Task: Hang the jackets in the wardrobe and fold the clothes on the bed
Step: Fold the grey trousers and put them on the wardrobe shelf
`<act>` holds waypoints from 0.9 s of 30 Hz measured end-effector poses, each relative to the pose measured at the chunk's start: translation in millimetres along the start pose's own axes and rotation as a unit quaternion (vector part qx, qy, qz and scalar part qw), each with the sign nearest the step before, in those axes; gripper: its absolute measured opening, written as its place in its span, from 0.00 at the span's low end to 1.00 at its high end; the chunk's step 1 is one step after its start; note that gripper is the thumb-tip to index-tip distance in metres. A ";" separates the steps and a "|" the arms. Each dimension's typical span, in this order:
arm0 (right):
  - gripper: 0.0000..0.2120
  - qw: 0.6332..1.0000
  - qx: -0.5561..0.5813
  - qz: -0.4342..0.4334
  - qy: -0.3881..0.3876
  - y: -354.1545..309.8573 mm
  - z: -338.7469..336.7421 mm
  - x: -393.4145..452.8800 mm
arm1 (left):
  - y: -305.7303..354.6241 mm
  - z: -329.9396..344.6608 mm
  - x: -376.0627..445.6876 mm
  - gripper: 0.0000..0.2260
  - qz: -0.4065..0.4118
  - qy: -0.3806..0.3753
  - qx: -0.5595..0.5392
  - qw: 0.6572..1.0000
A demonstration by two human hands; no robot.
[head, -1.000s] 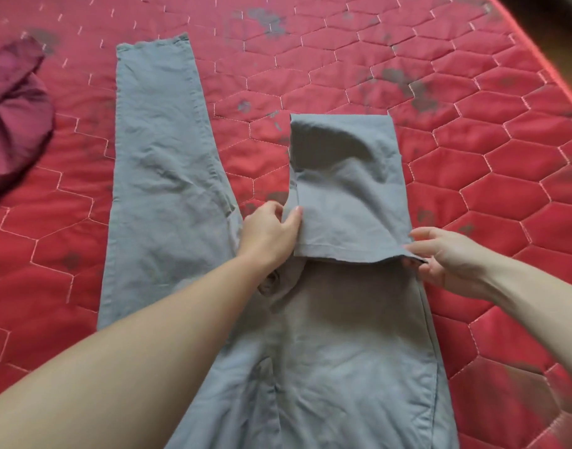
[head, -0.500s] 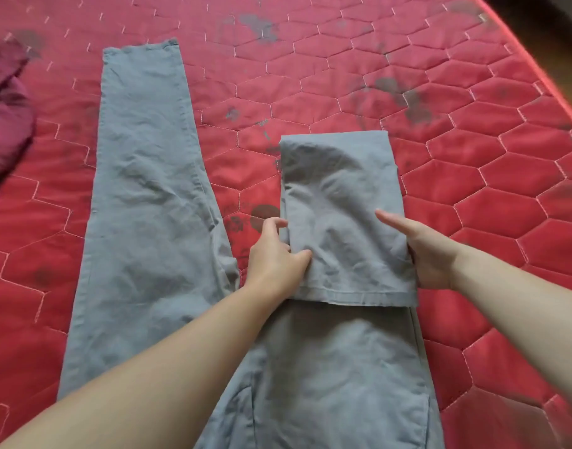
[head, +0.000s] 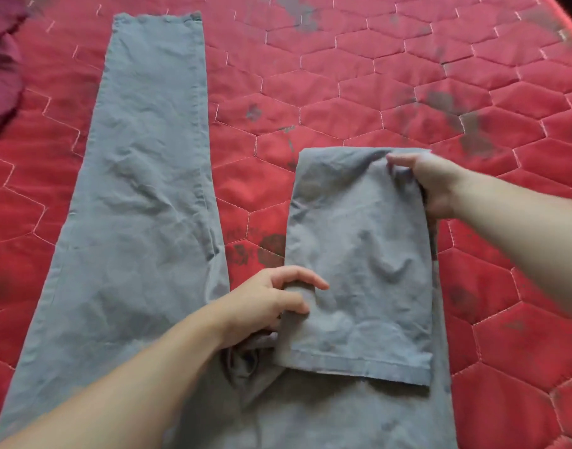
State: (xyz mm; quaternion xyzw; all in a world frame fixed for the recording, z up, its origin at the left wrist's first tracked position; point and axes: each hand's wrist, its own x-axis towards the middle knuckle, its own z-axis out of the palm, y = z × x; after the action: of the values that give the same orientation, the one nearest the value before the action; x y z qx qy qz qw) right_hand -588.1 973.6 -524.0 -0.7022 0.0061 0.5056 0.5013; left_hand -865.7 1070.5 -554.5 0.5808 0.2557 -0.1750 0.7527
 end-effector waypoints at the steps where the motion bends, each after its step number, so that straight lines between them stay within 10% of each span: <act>1: 0.18 1.000 -0.007 -0.026 -0.002 -10.2 0.4 6.1 | 0.3 0.3 1.4 0.17 0.008 -0.011 -0.009 1.000; 6: 0.17 0.990 0.094 -0.104 -0.019 -48.0 -4.5 19.9 | 11.4 -15.5 21.4 0.19 0.061 0.106 0.084 0.989; 14: 0.13 0.990 -0.006 0.077 -0.114 15.2 -35.0 3.9 | 59.9 -38.3 74.3 0.23 -0.003 0.234 -0.104 0.967; 23: 0.15 0.892 -0.240 0.260 -0.282 69.6 -20.9 -38.5 | 92.5 -41.6 119.8 0.06 0.035 0.255 -0.038 0.965; 27: 0.22 0.864 -0.374 0.243 -0.235 40.3 -24.7 -39.8 | 108.8 -44.5 139.1 0.17 0.060 0.301 -0.007 0.952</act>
State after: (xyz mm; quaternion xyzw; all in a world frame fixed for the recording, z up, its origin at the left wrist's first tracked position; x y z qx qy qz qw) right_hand -611.0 916.1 -523.9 -0.6736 -0.1311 0.7257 0.0493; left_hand -700.4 1146.8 -559.6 0.6158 0.4367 0.0552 0.6535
